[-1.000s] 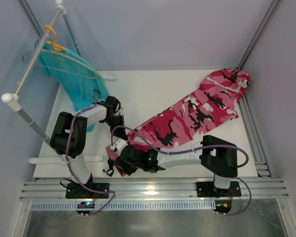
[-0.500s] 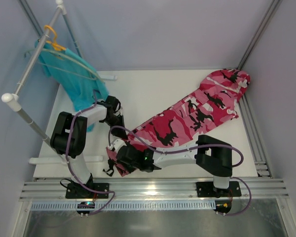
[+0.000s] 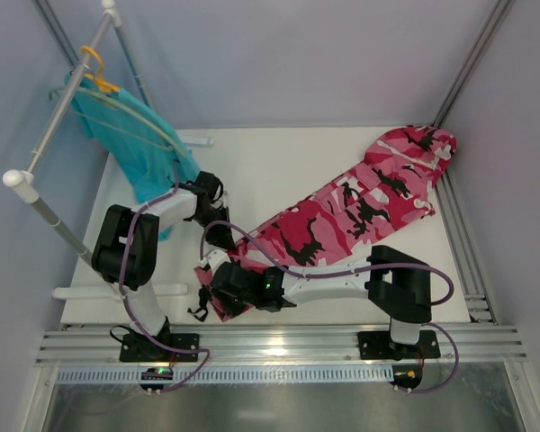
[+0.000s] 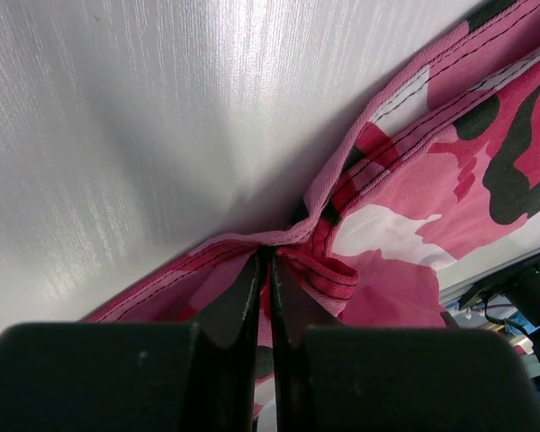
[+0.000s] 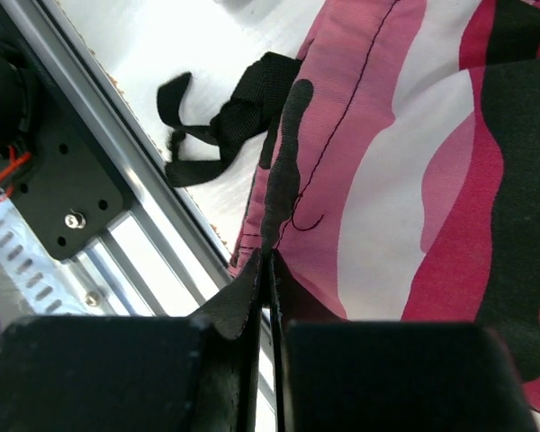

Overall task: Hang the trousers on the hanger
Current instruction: Fold the trousers

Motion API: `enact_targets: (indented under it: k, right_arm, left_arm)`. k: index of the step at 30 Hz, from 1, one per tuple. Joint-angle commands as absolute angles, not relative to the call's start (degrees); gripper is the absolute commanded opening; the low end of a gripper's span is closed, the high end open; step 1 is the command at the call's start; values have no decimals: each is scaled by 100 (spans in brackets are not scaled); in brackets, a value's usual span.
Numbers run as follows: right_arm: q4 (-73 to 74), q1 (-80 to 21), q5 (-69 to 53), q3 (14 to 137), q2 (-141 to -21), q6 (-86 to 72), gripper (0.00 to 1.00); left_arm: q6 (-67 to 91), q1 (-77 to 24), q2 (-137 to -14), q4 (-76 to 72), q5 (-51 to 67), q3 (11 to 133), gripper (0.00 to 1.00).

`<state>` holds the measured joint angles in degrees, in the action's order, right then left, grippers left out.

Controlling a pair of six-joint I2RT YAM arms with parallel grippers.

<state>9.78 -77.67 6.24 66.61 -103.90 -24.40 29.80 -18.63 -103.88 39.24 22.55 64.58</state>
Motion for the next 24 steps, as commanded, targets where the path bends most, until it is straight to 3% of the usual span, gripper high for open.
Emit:
enact_targets:
  k: [1,5,9,13,17,24]
  right_arm:
    - [484,-7805,623,6724,-10520,-2979,4]
    - [220,-7805,756,6706,-10687,-3269,8]
    - [307,-7805,747,6768,-10556,-3313,34]
    - [615,-7787,861,6654,-10039,-3445,46]
    - [904,-7586,984,6338,-9283,-3900,51]
    - [2388,-6595,1792,6125,-8174,-5524,52]
  left_arm:
    - [3050,-1890,-10239,3797,2364,6408,7]
    - [3085,-1890,-10248,3744,2277,6346,11]
    - [3129,-1890,-10117,3884,2057,6494,27]
    - [3085,-1898,-9845,4516,1092,6978,41]
    - [3059,-1898,-9475,5044,169,7417,50]
    - [3067,-1907,-8781,5484,-325,7445,52]
